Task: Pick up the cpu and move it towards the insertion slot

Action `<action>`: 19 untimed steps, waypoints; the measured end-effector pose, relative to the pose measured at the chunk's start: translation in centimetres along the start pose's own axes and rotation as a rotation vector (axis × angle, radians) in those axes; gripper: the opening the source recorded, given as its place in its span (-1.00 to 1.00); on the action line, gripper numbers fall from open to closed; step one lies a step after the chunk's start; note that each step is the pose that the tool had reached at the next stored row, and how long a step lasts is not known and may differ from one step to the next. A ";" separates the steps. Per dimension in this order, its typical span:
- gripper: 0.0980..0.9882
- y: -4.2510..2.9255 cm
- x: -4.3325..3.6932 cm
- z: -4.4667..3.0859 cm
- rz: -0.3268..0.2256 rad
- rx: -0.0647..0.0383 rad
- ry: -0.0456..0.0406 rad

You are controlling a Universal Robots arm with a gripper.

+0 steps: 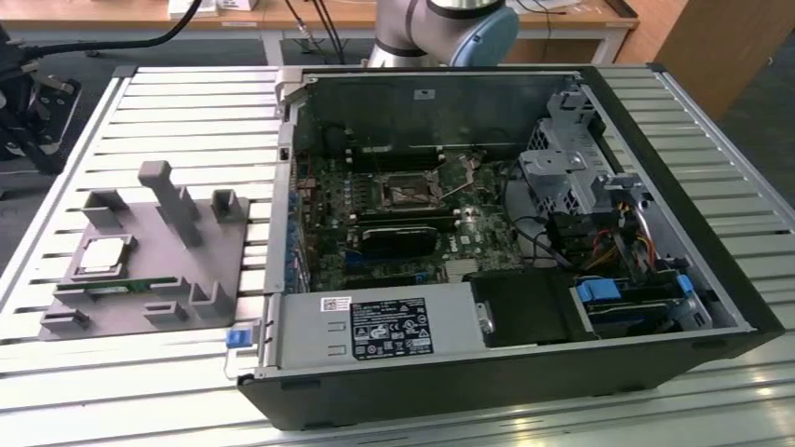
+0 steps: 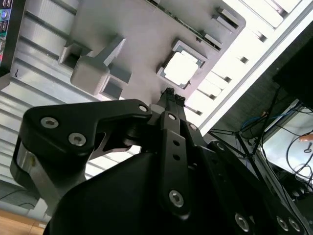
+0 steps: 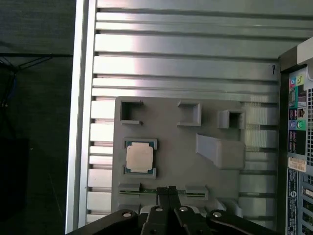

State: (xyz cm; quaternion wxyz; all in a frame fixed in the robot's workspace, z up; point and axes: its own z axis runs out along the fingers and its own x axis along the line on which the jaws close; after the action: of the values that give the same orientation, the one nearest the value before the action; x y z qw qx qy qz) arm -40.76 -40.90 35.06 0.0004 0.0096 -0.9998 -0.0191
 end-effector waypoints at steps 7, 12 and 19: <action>-0.98 0.00 1.11 0.49 0.000 0.000 0.0011; -0.96 0.00 2.07 1.20 0.000 0.001 0.0009; -0.30 -0.09 2.43 2.40 0.000 0.004 0.0016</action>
State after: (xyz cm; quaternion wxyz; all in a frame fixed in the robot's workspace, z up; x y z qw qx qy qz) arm -43.19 -40.94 32.66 0.0012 0.0096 -0.9998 -0.0173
